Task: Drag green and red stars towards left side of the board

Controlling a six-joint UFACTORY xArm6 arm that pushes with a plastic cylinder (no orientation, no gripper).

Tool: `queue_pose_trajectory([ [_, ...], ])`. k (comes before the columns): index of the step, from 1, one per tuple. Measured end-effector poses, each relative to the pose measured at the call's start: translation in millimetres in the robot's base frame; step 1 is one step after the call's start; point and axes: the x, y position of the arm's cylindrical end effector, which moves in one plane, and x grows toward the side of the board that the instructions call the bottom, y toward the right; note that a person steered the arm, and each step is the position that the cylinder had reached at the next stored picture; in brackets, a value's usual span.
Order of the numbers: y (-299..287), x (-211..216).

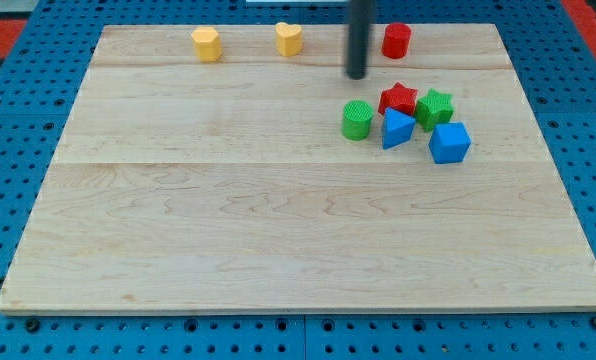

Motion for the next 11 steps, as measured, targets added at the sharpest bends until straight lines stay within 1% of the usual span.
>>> queue_pose_trajectory([
  [1,80,28],
  [2,122,70],
  [3,74,97],
  [4,21,83],
  [5,22,79],
  [6,27,60],
  [10,-65,59],
  [11,-75,59],
])
